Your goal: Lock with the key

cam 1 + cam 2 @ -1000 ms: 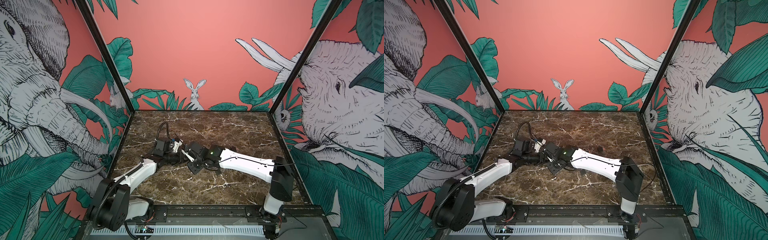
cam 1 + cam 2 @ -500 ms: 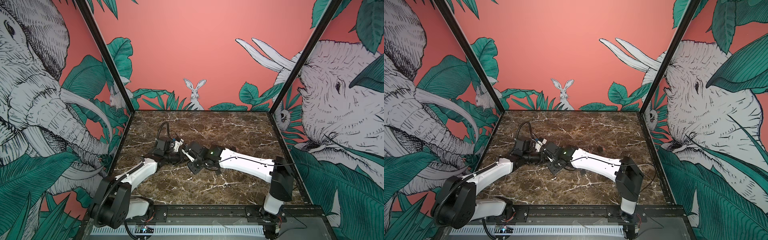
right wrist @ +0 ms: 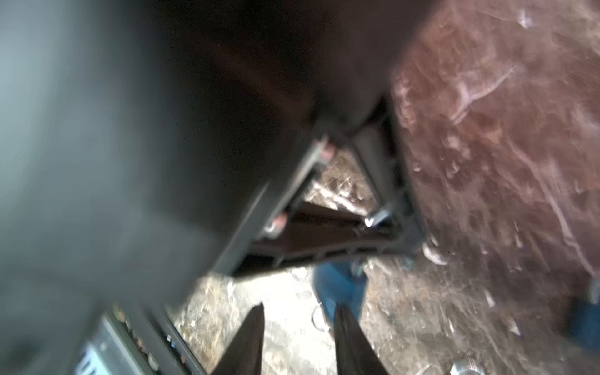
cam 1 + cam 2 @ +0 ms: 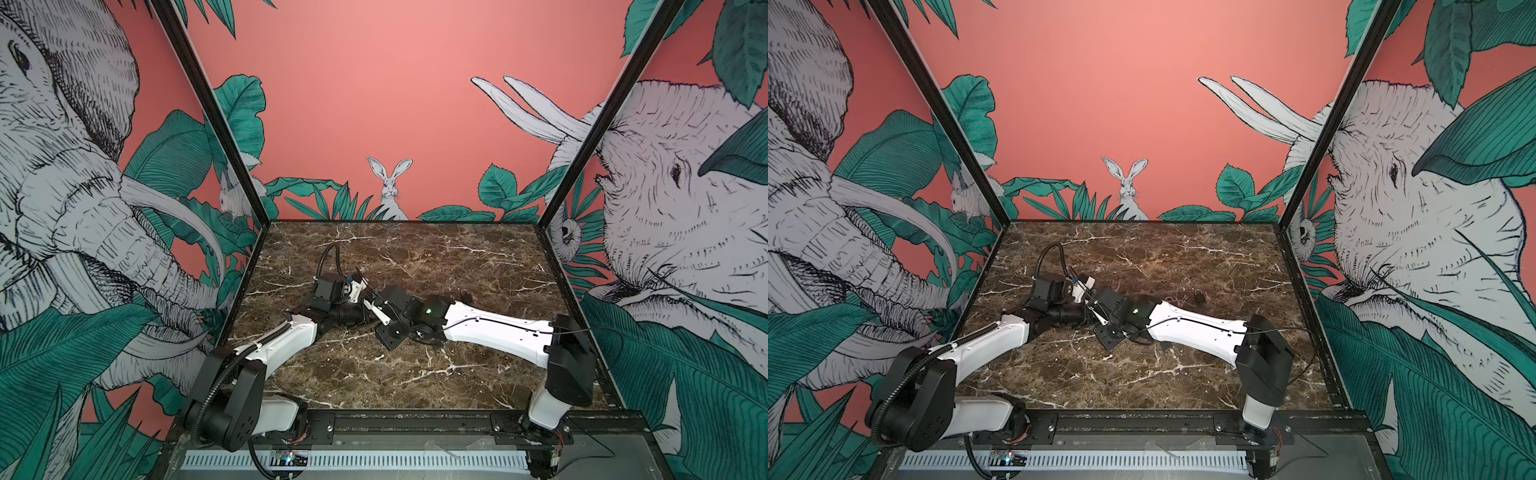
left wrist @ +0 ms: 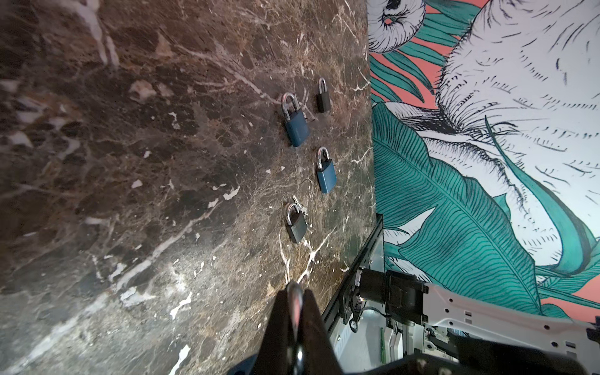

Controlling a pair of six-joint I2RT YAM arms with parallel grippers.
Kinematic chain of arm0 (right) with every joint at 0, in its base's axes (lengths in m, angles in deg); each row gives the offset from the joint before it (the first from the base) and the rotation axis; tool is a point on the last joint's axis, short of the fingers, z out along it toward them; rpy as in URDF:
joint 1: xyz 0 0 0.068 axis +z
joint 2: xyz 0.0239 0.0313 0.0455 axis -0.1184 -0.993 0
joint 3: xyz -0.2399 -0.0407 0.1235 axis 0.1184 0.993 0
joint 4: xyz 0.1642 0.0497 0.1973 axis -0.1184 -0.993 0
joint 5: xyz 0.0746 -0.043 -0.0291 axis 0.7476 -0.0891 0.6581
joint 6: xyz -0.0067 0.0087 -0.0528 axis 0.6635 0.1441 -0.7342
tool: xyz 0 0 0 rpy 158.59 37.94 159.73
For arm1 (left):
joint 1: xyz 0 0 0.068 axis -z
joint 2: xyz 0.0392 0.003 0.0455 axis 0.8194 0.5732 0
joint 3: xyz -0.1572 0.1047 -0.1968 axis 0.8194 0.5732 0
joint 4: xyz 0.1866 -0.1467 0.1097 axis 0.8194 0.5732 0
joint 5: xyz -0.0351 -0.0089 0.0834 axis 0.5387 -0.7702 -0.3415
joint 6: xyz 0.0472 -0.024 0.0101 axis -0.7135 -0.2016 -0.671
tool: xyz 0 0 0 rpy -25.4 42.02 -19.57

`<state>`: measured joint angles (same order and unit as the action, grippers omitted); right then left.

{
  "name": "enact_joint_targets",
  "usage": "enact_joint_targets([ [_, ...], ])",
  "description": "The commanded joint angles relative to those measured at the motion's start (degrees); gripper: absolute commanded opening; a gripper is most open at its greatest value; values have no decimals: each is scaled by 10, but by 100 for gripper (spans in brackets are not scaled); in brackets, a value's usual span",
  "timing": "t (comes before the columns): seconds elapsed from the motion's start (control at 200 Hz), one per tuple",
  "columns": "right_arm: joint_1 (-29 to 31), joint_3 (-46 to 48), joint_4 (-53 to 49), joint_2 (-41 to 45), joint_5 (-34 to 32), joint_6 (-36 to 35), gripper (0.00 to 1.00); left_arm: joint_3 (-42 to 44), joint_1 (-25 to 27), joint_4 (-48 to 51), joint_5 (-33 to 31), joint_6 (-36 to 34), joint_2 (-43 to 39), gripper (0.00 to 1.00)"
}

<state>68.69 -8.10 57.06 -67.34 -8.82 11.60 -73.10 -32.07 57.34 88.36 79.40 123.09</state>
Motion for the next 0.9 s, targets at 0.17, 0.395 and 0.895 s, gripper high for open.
enact_joint_targets([
  [0.17, -74, 196, 210, 181, 82, 70, 42, -6, 2, -14, -38, 32, -65, 0],
  [0.395, -92, 265, 293, 215, 85, 45, 43, -18, 2, -10, -67, 67, -95, 0],
  [0.895, -91, 275, 403, 179, 68, -72, 43, -71, 30, 22, -131, 138, -110, 0],
])
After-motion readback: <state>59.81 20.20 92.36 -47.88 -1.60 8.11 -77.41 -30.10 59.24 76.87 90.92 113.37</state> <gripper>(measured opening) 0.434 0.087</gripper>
